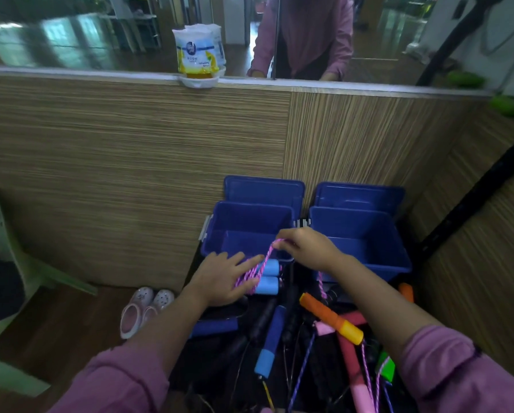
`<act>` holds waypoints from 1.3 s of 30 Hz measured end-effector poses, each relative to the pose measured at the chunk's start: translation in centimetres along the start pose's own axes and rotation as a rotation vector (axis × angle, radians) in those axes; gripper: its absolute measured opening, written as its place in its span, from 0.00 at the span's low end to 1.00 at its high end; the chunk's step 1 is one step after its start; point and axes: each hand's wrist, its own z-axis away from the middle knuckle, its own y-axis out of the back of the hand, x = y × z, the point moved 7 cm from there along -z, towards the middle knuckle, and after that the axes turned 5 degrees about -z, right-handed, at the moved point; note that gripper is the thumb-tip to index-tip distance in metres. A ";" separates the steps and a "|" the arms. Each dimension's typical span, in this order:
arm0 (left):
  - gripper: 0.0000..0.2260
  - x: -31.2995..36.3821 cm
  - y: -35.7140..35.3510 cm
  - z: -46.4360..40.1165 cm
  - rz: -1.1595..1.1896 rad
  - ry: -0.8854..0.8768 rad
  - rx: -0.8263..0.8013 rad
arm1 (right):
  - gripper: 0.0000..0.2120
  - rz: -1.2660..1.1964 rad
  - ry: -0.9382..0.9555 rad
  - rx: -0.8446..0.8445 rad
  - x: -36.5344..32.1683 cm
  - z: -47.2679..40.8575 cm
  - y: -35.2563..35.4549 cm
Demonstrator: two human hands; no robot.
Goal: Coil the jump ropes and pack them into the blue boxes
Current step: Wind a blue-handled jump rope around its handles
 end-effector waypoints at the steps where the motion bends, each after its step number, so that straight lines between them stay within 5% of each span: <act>1: 0.27 0.3 0.1 0.1 0.030 -0.034 -0.002 | 0.11 -0.019 -0.012 -0.006 0.7 -0.1 -0.3; 6: 0.37 0.4 0.7 -0.2 0.129 -0.046 -0.020 | 0.12 -0.170 -0.069 0.011 3.0 -0.3 -1.3; 11: 0.35 0.2 1.4 -0.4 0.212 0.010 0.021 | 0.10 -0.285 -0.105 0.023 3.8 0.0 -1.9; 18: 0.31 -1.3 1.8 -0.5 0.613 0.415 0.179 | 0.11 -0.589 -0.313 -0.085 3.5 1.7 -6.4; 21: 0.34 -2.5 1.4 -0.3 0.547 0.590 0.172 | 0.13 -0.647 -0.355 -0.062 2.7 1.8 -7.3; 31: 0.30 -5.3 -2.2 1.5 0.264 0.919 -0.126 | 0.12 -0.223 -0.179 -0.117 -1.0 2.1 -7.6; 39: 0.30 -3.7 -3.0 2.3 0.045 0.760 -0.298 | 0.10 0.008 -0.010 -0.063 -2.8 1.3 -5.7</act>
